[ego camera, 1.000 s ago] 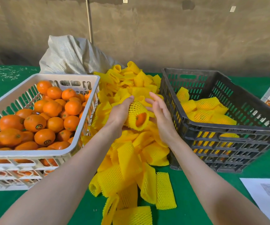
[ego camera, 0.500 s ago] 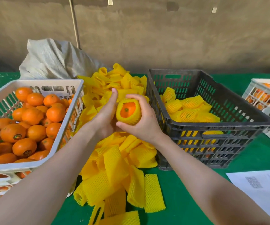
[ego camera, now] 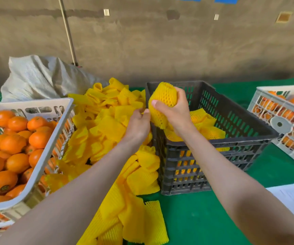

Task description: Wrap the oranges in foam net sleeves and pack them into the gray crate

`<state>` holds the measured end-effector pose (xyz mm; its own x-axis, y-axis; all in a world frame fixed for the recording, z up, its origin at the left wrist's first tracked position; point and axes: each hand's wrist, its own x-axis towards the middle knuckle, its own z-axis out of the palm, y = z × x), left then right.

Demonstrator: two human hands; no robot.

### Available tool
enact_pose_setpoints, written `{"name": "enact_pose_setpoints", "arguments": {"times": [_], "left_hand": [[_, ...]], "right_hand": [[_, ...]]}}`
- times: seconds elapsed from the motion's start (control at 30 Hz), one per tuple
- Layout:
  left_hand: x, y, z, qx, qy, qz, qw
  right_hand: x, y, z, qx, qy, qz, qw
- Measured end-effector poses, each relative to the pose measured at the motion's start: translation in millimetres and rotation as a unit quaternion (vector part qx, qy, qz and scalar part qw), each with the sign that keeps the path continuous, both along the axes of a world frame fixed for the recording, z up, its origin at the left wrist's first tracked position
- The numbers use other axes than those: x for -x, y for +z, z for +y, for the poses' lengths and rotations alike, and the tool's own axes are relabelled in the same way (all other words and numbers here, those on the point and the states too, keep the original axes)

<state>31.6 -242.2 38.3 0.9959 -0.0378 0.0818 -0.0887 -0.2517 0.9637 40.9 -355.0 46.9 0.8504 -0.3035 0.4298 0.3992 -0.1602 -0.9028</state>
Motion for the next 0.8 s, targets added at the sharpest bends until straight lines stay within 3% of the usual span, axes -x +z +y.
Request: {"name": "enact_pose_setpoints", "arguments": {"times": [0.13, 0.23, 0.47, 0.63, 0.8], "left_hand": [[3.9, -13.2, -39.7, -0.185, -0.050, -0.146, 0.970], [-8.8, -17.7, -63.1, -0.343, -0.123, -0.224, 0.904], [-46.6, -25.9, -87.1, -0.589, -0.202, -0.158, 0.767], [-50.7, -32.6, -84.8, -0.581, -0.186, -0.159, 0.776], [-49.2, -32.3, -86.0, -0.563, -0.170, -0.156, 0.794]], "right_hand": [[-31.6, 2.1, -56.3, 0.041, -0.068, 0.103, 0.991], [-55.8, -1.9, -91.1, 0.112, -0.094, 0.155, 0.977], [-122.6, -19.9, -152.9, 0.281, -0.108, 0.339, 0.891], [-157.9, -30.5, -157.3, 0.458, -0.100, 0.369, 0.803], [-177.9, -49.4, -132.7, 0.572, -0.029, 0.315, 0.757]]}}
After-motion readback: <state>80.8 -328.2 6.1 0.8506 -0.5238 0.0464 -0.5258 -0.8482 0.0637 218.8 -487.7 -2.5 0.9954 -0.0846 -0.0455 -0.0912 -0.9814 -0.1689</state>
